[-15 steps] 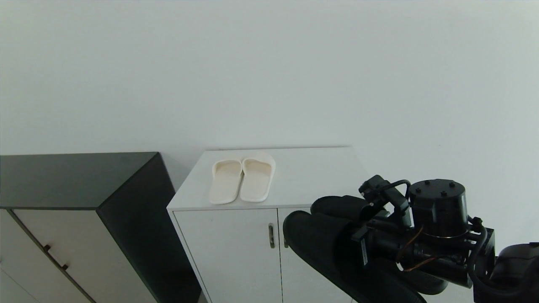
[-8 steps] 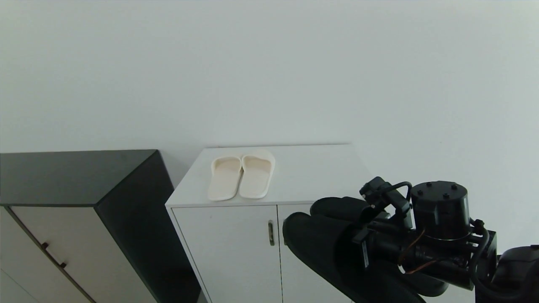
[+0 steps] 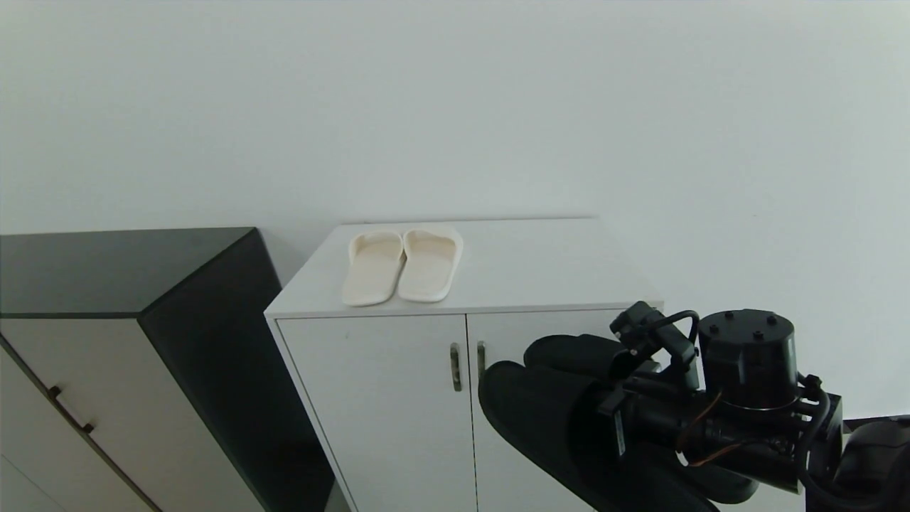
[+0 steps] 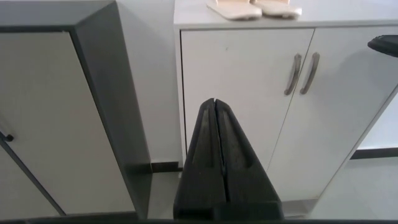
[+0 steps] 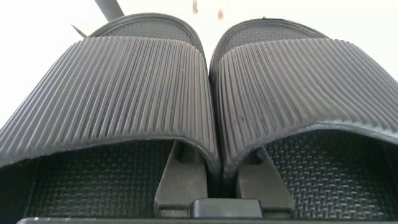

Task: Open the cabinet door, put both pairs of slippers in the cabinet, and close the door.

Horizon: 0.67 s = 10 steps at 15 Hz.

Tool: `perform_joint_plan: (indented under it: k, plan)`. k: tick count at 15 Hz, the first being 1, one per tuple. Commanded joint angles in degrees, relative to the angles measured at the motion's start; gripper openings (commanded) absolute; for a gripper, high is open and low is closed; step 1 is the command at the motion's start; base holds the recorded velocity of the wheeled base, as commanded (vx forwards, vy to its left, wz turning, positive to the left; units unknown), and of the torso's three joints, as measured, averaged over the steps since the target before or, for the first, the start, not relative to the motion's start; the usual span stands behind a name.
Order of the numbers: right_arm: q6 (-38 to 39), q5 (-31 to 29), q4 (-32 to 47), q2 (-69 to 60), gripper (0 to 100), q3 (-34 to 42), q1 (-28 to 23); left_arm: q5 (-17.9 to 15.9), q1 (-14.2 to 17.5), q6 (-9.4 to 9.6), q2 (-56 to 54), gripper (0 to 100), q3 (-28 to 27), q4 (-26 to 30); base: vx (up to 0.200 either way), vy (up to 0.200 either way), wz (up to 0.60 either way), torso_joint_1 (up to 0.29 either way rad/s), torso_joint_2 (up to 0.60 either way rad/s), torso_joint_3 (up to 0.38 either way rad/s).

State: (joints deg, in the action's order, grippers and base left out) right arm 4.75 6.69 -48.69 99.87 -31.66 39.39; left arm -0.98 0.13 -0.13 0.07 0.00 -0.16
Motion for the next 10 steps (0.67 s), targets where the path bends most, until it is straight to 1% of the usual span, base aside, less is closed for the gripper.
perform_joint_plan:
  k: [1, 8, 9, 10]
  plan:
    - [-0.10, 0.16, -0.09, -0.46, 0, 0.28, 0.08, 0.01, 0.04, -0.04, 0.01, 0, 0.00, -0.02, 0.000, 0.000, 0.00, -0.227, 0.54, 0.305]
    - [-0.10, 0.16, -0.09, -0.37, 0, 0.37, 0.25, 0.01, 0.04, -0.13, 0.01, 0, 0.00, -0.02, 0.000, 0.000, 0.00, -0.209, 0.52, 0.307]
    - [-0.10, 0.16, -0.09, -0.29, 0, 0.37, 0.43, 0.01, 0.04, -0.13, 0.01, 100, 0.00, -0.02, 0.000, 0.000, 0.00, -0.173, 0.50, 0.315]
    - [-0.10, 0.16, -0.09, -0.46, 0, 0.46, 0.51, 0.01, 0.04, -0.13, 0.01, 100, 0.00, -0.02, 0.000, 0.000, 0.00, -0.183, 0.51, 0.315]
